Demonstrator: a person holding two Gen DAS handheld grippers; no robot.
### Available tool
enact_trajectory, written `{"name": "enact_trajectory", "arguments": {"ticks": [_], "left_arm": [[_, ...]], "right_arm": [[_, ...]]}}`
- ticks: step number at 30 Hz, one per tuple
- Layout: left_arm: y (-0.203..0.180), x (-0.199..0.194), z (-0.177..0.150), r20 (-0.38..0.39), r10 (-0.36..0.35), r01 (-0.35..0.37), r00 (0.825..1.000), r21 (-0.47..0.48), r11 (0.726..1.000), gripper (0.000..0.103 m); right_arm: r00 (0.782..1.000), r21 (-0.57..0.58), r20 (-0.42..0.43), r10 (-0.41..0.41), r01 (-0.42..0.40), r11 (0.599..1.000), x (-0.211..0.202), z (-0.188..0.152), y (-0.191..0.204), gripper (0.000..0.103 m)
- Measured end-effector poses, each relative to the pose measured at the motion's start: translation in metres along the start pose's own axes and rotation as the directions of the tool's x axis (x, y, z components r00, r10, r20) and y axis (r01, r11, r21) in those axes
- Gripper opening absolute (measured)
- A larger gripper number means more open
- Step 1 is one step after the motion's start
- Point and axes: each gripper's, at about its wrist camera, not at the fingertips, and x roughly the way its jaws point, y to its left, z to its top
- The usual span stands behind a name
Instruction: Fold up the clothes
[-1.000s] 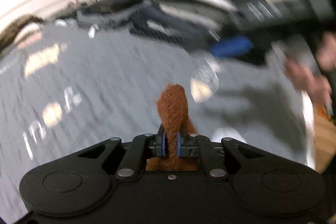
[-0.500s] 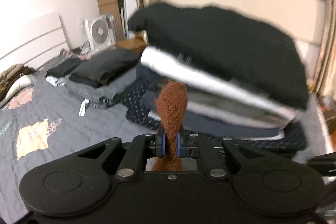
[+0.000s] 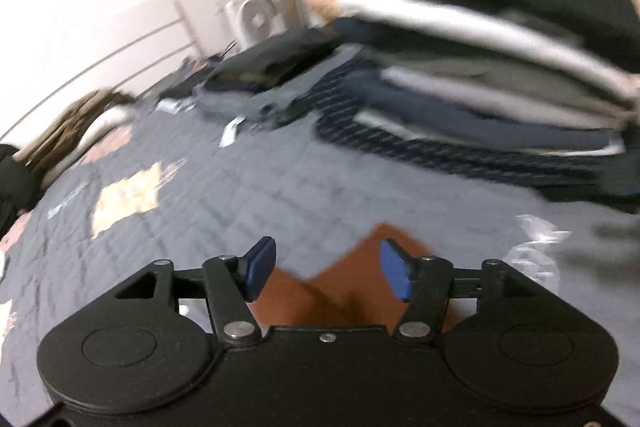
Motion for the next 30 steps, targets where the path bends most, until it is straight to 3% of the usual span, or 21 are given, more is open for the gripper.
{"name": "enact_trajectory", "arguments": {"ticks": [3, 5, 9, 14, 19, 21, 23, 26, 28, 30], "left_arm": [[-0.035, 0.007, -0.001, -0.001, -0.050, 0.050, 0.999, -0.005, 0.999, 0.058], [-0.054, 0.022, -0.003, -0.024, -0.032, 0.032, 0.999, -0.002, 0.999, 0.058], [-0.068, 0.065, -0.007, -0.104, -0.022, 0.007, 0.994, -0.134, 0.991, 0.054], [-0.073, 0.105, -0.011, -0.178, -0.007, -0.031, 0.984, -0.210, 0.977, 0.053], [-0.064, 0.122, -0.021, -0.217, -0.008, -0.055, 0.976, -0.281, 0.958, 0.015], [-0.061, 0.117, -0.022, -0.211, -0.025, -0.042, 0.977, -0.310, 0.950, 0.009], [-0.059, 0.106, -0.018, -0.180, -0.058, -0.005, 0.982, -0.329, 0.944, 0.008], [-0.059, 0.082, -0.008, -0.093, -0.163, 0.118, 0.982, -0.365, 0.923, 0.007], [-0.060, 0.062, -0.001, -0.029, -0.244, 0.215, 0.969, -0.380, 0.900, 0.006], [-0.062, 0.040, 0.007, 0.036, -0.330, 0.318, 0.943, -0.387, 0.866, 0.006]], "right_arm": [[1.000, 0.021, 0.010, -0.009, 0.009, 1.000, -0.003, 0.002, -0.005, 0.074], [1.000, 0.032, 0.018, -0.015, 0.014, 0.999, -0.005, 0.003, -0.008, 0.074], [0.999, 0.051, 0.036, -0.023, 0.021, 0.998, -0.009, 0.006, -0.014, 0.074], [0.998, 0.085, 0.048, -0.040, 0.036, 0.996, -0.010, 0.011, -0.025, 0.074], [0.998, 0.099, 0.047, -0.044, 0.039, 0.994, -0.011, 0.014, -0.034, 0.074], [0.998, 0.103, 0.046, -0.045, 0.040, 0.994, -0.011, 0.014, -0.037, 0.074], [0.998, 0.110, 0.050, -0.045, 0.039, 0.993, -0.012, 0.015, -0.040, 0.074], [0.997, 0.132, 0.063, -0.039, 0.030, 0.991, -0.017, 0.019, -0.047, 0.074], [0.996, 0.148, 0.079, -0.037, 0.025, 0.989, -0.022, 0.021, -0.051, 0.074], [0.996, 0.153, 0.080, -0.034, 0.021, 0.988, -0.024, 0.023, -0.055, 0.074]]}}
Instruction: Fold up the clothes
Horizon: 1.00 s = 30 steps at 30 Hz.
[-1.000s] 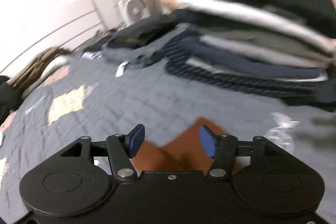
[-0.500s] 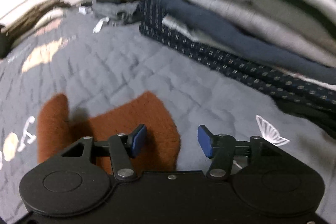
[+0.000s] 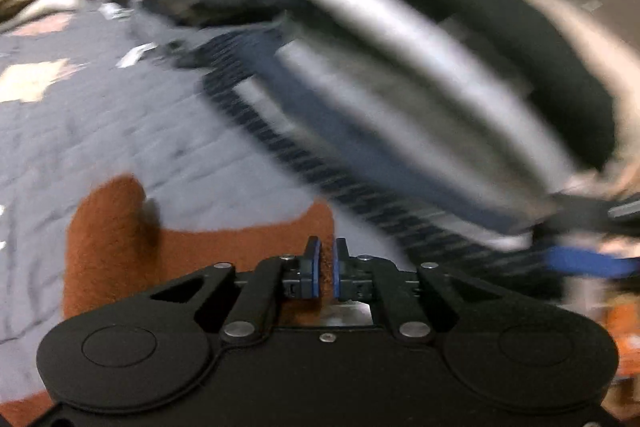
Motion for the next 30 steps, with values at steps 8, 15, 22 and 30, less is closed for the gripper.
{"name": "enact_trajectory", "arguments": {"ticks": [8, 15, 22, 30], "left_arm": [[-0.038, -0.020, -0.041, -0.103, -0.125, 0.130, 0.987, 0.038, 0.991, 0.009], [0.003, -0.148, -0.087, -0.021, 0.038, -0.037, 0.999, 0.064, 0.997, 0.053], [0.099, -0.356, -0.149, 0.024, 0.437, -0.434, 0.899, -0.070, 0.898, 0.061], [0.208, -0.556, -0.246, -0.096, 0.876, -0.874, 0.473, -0.178, 0.453, 0.075]], "right_arm": [[0.998, 0.028, 0.061, -0.015, 0.014, 1.000, -0.018, 0.015, -0.013, 0.074], [0.999, -0.015, 0.031, 0.016, -0.015, 1.000, -0.012, 0.011, 0.000, 0.074], [0.990, -0.167, -0.061, 0.125, -0.134, 0.977, 0.000, -0.024, 0.066, 0.074], [0.944, -0.384, -0.248, 0.216, -0.301, 0.873, 0.014, -0.120, 0.176, 0.074]]}}
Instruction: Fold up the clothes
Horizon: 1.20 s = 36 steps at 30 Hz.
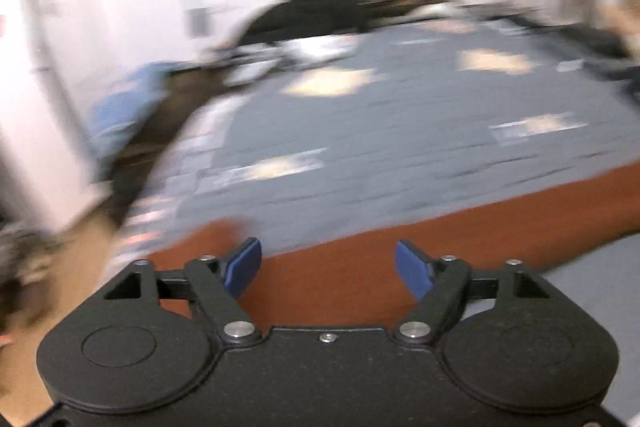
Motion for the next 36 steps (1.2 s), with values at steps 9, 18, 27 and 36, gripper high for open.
{"name": "enact_trajectory", "arguments": {"ticks": [9, 18, 27, 36], "left_arm": [[0.082, 0.030, -0.074, -0.086, 0.162, -0.154, 0.983, 0.087, 0.984, 0.078], [0.087, 0.057, -0.122, -0.084, 0.147, -0.134, 0.986, 0.150, 0.980, 0.070], [0.099, 0.090, -0.130, -0.067, 0.171, -0.153, 0.983, 0.217, 0.964, 0.006], [0.184, 0.053, -0.087, 0.101, 0.459, -0.470, 0.883, 0.159, 0.868, 0.005]], "right_arm": [[0.975, -0.241, -0.207, 0.078, -0.128, 0.962, 0.071, -0.071, 0.133, 0.074], [0.945, -0.401, -0.314, 0.094, -0.222, 0.889, 0.098, -0.135, 0.208, 0.074], [0.948, -0.530, -0.319, 0.018, -0.194, 0.825, 0.122, -0.176, 0.237, 0.074], [0.958, -0.594, -0.285, -0.006, -0.172, 0.786, 0.131, -0.193, 0.242, 0.074]]}}
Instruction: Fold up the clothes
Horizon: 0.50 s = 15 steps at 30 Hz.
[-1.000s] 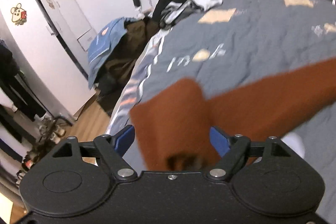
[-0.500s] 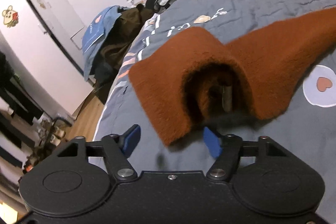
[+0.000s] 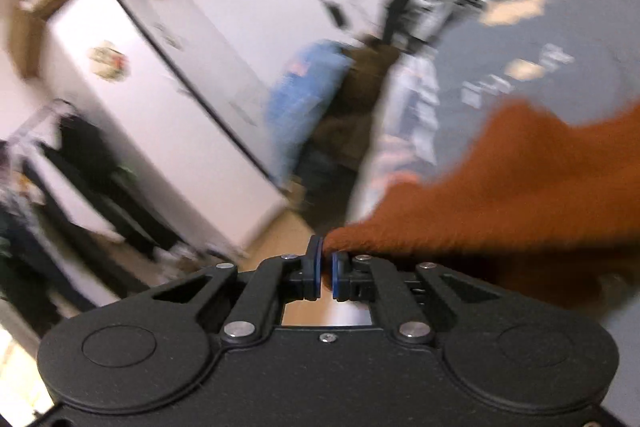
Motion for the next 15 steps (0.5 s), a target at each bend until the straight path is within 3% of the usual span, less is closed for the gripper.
{"name": "enact_trajectory", "arguments": {"ticks": [2, 5, 8, 10, 13, 15], "left_arm": [[0.017, -0.004, 0.015, 0.044, 0.020, -0.018, 0.999, -0.047, 0.999, 0.006], [0.026, -0.008, 0.029, 0.040, -0.049, 0.054, 0.998, -0.124, 0.991, 0.017], [0.004, -0.004, 0.020, -0.025, -0.071, 0.070, 0.997, -0.055, 0.996, 0.040], [-0.010, 0.001, 0.004, -0.083, -0.101, 0.099, 0.991, -0.031, 0.995, 0.062], [-0.013, -0.005, -0.026, -0.158, -0.161, 0.137, 0.974, -0.153, 0.979, 0.062], [-0.012, -0.013, -0.044, -0.193, -0.206, 0.153, 0.959, -0.256, 0.954, 0.062]], "right_arm": [[1.000, 0.002, 0.004, -0.003, 0.003, 1.000, 0.001, 0.000, 0.001, 0.074], [1.000, 0.004, 0.009, -0.007, 0.007, 1.000, 0.002, -0.001, 0.002, 0.074], [1.000, 0.007, 0.015, -0.012, 0.012, 1.000, 0.004, -0.001, 0.003, 0.074], [1.000, 0.006, 0.015, -0.012, 0.012, 1.000, 0.004, -0.001, 0.003, 0.074], [1.000, 0.006, 0.015, -0.013, 0.013, 1.000, 0.004, -0.001, 0.004, 0.075], [1.000, 0.008, 0.016, -0.013, 0.012, 1.000, 0.005, -0.001, 0.004, 0.075]]}}
